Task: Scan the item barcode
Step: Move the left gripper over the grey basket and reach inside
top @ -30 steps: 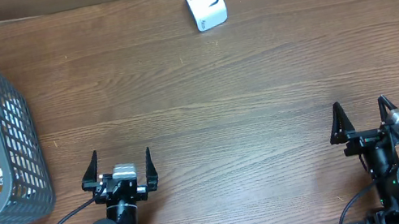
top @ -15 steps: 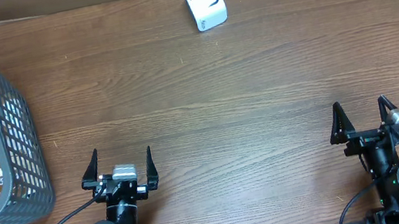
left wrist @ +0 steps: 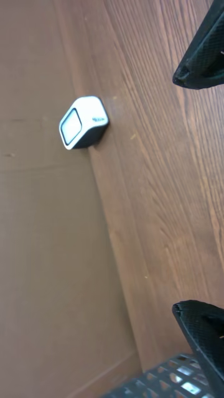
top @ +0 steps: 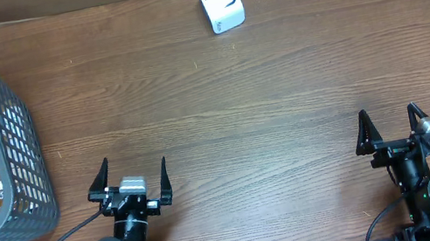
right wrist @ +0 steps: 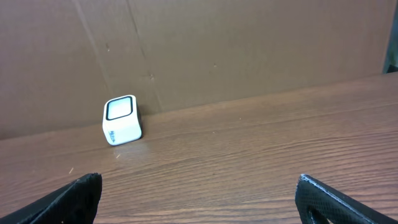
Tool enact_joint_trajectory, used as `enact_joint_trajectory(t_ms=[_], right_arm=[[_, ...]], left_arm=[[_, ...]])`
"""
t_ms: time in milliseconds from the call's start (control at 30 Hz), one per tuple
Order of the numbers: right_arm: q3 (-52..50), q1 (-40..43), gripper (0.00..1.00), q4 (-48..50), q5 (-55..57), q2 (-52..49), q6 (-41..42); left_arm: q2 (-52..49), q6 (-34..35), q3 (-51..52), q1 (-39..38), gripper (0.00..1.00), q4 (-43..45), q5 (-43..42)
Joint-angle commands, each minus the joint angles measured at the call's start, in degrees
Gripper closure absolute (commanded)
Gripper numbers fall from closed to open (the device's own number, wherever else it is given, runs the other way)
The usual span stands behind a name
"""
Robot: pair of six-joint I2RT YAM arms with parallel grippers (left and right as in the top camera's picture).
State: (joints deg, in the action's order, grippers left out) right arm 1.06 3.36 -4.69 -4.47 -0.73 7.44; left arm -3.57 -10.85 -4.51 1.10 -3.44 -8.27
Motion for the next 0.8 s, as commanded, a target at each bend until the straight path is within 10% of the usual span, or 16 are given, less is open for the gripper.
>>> enact_joint_trajectory(t_ms=[0,367,767], right_arm=[[-0.6,0.2,0.0,0.2,0.4,0.6,-0.2],[-0.6,0.2,0.0,0.2,0.4,0.6,-0.2],[-0.6,0.2,0.0,0.2,0.4,0.6,-0.2]], left_arm=[[-4.4,0.8,-5.2,-0.4,0.0,0.3,-3.3],[-32.2,0.6,-28.9,-0.4,0.0,-4.7,-11.6],[-66.1,0.9,-82.9,-0.4,0.01,-48.0,-22.5]])
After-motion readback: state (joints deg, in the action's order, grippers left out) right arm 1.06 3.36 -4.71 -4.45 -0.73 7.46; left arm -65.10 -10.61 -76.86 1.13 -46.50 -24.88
